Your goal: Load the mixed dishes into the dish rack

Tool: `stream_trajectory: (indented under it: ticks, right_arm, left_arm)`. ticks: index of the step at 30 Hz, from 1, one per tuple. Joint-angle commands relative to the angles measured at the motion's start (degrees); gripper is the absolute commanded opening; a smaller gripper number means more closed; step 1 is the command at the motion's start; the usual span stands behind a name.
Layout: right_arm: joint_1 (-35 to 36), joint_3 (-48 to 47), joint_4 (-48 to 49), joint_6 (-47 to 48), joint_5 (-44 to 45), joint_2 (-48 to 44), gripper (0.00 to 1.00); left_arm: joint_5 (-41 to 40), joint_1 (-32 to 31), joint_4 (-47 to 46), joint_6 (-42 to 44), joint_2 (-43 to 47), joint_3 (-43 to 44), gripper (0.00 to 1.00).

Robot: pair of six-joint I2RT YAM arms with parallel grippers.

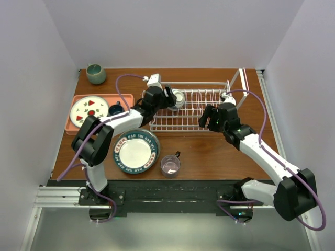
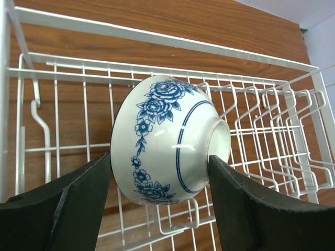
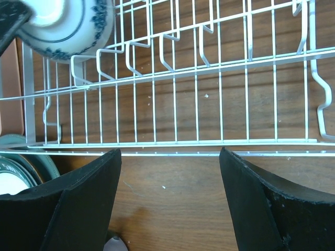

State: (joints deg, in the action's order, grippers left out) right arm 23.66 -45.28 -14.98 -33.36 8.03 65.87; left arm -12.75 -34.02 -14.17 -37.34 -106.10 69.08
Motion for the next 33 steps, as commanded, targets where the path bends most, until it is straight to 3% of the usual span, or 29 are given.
stream_trajectory:
  ticks: [1,11,20,33]
  right_arm:
    - [-0.19,-0.08,1.97,0.41,1.98,2.77,0.79]
    - [-0.28,0.54,2.77,-0.82,3.21,6.73,0.77]
    - [-0.37,0.89,3.47,-1.18,3.39,7.88,0.77]
    - [-0.37,1.51,3.47,-1.26,3.66,7.61,0.76]
  left_arm:
    - [-1.75,2.82,0.12,-0.98,3.09,-4.39,0.17]
    - [-1.49,3.26,-2.08,-1.42,7.05,-6.41,0.16]
    - [0.71,3.35,-3.05,-0.10,7.85,-3.69,0.00]
    - [3.61,4.31,-6.30,-0.71,10.56,-3.86,0.00]
